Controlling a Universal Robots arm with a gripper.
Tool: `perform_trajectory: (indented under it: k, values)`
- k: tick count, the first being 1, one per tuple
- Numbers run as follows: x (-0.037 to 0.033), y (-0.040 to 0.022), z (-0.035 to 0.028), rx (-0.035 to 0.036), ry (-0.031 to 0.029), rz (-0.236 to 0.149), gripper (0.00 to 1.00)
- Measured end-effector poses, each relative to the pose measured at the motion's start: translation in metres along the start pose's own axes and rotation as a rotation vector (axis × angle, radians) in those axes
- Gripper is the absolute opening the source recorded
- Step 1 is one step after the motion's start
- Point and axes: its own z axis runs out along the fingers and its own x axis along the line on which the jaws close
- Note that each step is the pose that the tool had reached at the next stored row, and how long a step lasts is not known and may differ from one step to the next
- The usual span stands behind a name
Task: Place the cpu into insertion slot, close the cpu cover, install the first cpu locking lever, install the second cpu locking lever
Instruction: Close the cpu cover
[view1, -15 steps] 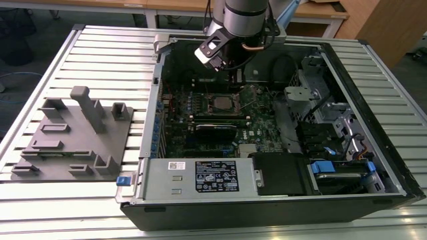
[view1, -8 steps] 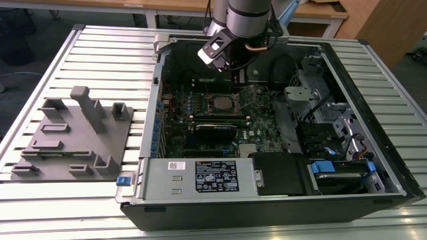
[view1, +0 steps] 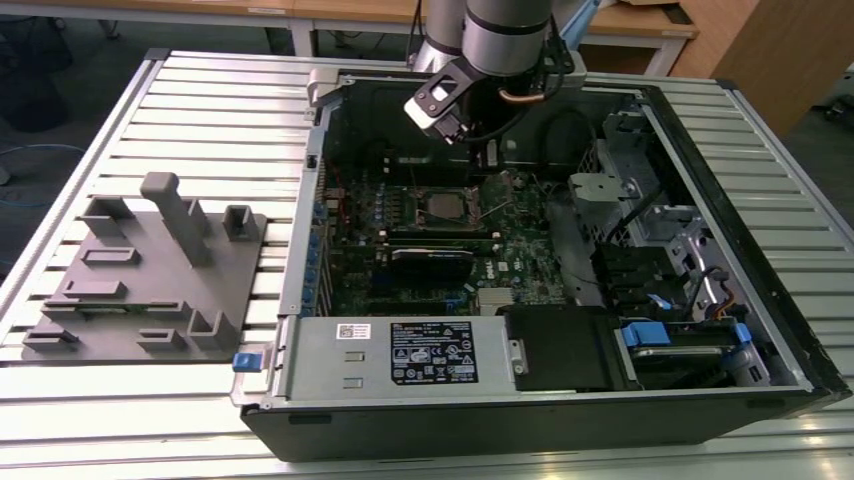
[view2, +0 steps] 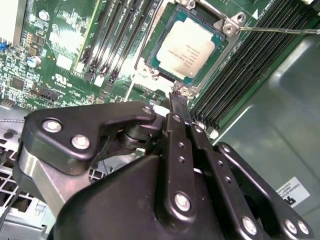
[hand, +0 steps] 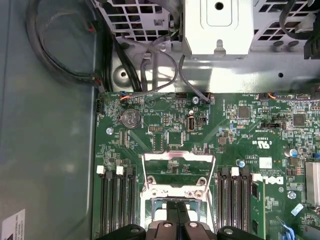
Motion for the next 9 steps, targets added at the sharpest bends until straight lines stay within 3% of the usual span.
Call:
perform_trajectory:
  k: [6, 9]
  values:
    - [0.0003, 0.0004, -0.0081, -0.0002, 0.0004, 0.0, 0.11]
    - [0.0004, 0.0004, -0.0085, -0.0003, 0.0007, 0.0, 0.11]
